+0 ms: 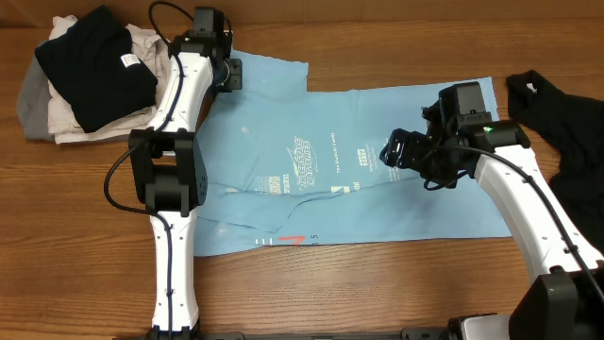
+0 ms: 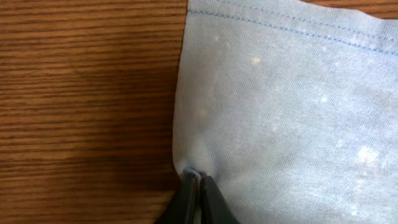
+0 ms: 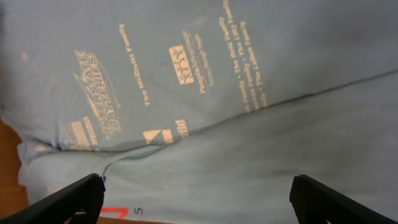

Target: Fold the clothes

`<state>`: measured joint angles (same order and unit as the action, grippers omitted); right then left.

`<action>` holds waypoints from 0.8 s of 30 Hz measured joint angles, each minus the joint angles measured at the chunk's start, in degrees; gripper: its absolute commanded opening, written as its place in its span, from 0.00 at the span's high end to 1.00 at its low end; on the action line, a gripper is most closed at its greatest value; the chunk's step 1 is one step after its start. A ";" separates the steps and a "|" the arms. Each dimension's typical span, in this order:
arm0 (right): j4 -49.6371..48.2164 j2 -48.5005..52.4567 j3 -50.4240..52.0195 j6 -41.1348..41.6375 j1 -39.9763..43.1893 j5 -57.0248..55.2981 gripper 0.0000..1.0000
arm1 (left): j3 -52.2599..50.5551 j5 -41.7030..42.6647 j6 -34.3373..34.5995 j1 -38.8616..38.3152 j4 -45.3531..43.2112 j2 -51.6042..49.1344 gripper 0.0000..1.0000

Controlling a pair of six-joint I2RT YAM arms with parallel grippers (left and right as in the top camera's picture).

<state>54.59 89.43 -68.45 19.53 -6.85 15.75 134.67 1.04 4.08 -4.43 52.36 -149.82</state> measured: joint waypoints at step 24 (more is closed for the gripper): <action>-17.03 13.62 -22.45 -4.42 19.85 -1.70 0.00 | 0.00 0.07 0.00 0.00 1.25 -0.02 0.96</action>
<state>37.56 103.04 -90.89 15.11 12.99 14.04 134.67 1.10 4.08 -4.43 53.60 -149.84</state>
